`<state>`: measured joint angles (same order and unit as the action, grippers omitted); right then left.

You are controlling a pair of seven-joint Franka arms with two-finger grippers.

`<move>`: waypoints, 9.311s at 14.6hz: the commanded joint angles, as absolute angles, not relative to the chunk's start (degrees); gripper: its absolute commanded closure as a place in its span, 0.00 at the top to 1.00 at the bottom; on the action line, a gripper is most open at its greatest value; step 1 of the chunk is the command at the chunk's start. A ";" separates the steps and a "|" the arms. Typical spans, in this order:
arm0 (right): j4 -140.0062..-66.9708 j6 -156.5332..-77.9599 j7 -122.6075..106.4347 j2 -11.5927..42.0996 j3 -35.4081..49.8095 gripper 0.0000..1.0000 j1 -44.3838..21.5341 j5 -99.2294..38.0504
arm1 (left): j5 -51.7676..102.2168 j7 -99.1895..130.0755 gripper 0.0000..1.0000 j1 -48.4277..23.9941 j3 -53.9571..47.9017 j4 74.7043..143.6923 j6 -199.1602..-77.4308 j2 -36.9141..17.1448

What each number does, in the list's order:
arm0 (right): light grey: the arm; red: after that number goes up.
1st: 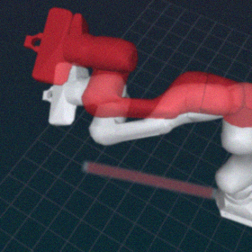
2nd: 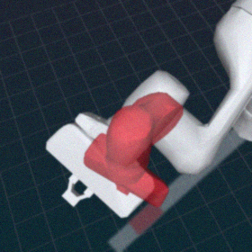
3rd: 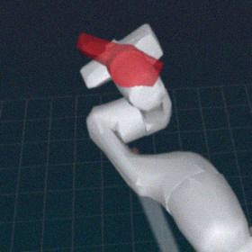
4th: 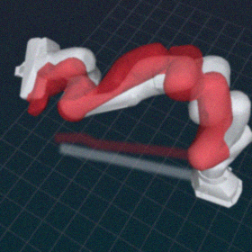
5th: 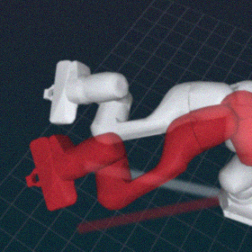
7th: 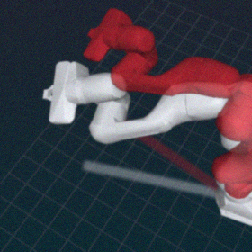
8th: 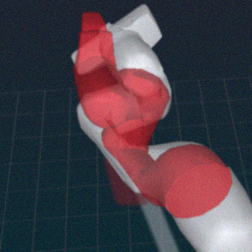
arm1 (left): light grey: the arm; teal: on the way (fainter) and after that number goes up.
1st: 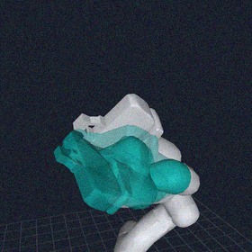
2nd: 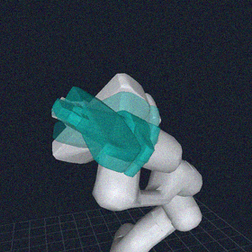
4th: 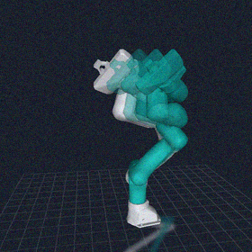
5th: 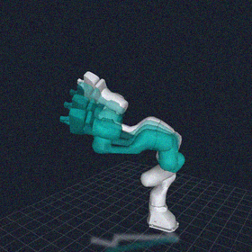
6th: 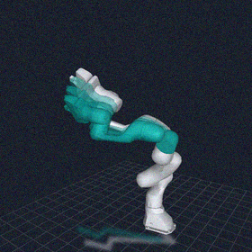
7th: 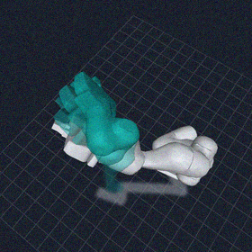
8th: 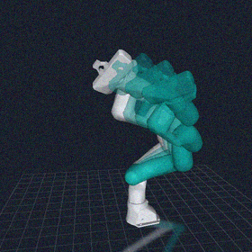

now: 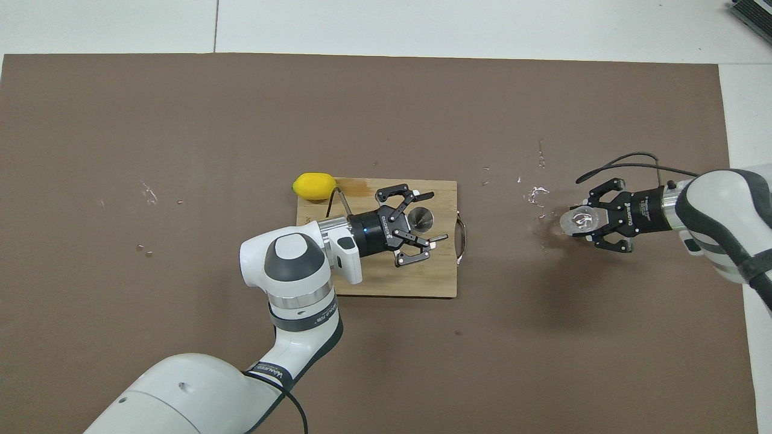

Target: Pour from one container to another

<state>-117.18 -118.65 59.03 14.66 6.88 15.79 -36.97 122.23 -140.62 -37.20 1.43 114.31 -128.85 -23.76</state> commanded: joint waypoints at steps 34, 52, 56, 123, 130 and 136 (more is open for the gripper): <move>-103.89 -121.99 103.27 12.75 6.86 0.14 -14.50 -12.76 | 57.51 -145.28 1.00 5.35 2.20 123.59 -103.19 -13.18; -103.10 -120.94 105.38 12.66 7.03 0.13 -20.30 3.87 | 12.76 -136.32 1.00 0.10 3.25 92.20 -91.41 -10.82; -102.75 -121.02 105.64 12.83 7.12 0.08 -20.13 2.73 | 12.48 -131.94 1.00 1.14 3.87 91.32 -91.23 -10.55; -117.16 -115.05 39.11 19.42 7.03 0.19 30.41 -39.20 | -4.04 8.88 1.00 0.88 -5.53 102.39 -99.93 7.74; -118.48 -116.02 39.02 19.16 7.03 0.69 30.41 -39.20 | -4.04 8.71 1.00 0.79 -6.24 102.04 -100.20 7.56; -118.39 -116.10 39.02 16.62 6.86 0.99 30.15 -39.02 | -4.04 9.14 1.00 1.32 -6.15 101.95 -100.46 7.47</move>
<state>-117.35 -115.63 41.34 19.27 6.43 29.52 -37.17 -3.06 8.52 1.08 -5.97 100.47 -99.24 6.09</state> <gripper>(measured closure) 0.018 0.000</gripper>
